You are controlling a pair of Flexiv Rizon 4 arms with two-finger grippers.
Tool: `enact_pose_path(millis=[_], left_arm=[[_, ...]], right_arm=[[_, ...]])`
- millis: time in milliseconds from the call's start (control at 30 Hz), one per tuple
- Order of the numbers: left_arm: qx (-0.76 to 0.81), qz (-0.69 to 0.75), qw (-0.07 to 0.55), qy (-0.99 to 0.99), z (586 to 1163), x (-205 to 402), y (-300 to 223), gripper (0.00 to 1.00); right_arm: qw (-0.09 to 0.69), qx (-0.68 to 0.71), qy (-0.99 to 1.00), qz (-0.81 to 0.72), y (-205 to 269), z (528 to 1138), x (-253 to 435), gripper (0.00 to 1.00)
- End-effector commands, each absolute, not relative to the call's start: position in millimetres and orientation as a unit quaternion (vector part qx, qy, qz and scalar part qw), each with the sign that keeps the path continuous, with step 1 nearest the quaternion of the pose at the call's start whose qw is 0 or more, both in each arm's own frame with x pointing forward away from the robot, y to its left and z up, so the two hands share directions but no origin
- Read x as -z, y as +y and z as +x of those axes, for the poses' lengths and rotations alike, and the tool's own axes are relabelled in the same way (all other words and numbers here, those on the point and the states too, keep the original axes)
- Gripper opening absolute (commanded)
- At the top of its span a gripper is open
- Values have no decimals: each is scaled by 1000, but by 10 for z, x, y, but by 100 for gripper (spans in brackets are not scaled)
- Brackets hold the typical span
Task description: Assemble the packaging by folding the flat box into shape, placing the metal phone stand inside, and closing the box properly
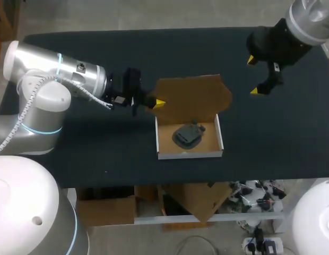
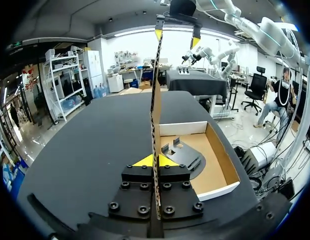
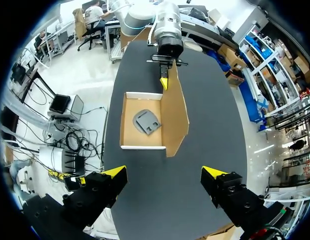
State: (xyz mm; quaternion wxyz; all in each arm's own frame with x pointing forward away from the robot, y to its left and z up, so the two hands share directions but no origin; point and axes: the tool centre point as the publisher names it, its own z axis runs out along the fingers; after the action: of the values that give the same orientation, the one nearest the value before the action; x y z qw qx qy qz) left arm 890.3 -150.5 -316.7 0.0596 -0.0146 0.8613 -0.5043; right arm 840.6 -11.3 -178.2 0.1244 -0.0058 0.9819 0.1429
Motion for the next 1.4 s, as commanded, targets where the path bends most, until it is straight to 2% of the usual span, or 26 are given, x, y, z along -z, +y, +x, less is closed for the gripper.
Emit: enact_pose_path(millis=[33,1033,1100,1200,1300,1367,1400], left_arm=[[504,-15,60,861,8894,3195,-1506,0],[504,-15,60,861,8894,3195,-1506,0],[504,-15,60,861,8894,3195,-1506,0],[504,-15,60,861,8894,3195,-1506,0],[504,-15,60,861,8894,3195,-1506,0],[504,-15,60,861,8894,3195,-1506,0],[504,-15,60,861,8894,3195,-1506,0]], right_arm=[[124,-141,982,-5,-112,8399,1771,100],[115,-86,989,-29,726,9084,1521,100],[113,-84,989,-32,769,9106,1522,84],[105,-82,990,-35,846,9141,1551,80],[95,-79,992,-35,905,9157,1587,56],[88,-78,992,-37,942,9161,1620,48],[86,-76,993,-38,962,9162,1638,47]])
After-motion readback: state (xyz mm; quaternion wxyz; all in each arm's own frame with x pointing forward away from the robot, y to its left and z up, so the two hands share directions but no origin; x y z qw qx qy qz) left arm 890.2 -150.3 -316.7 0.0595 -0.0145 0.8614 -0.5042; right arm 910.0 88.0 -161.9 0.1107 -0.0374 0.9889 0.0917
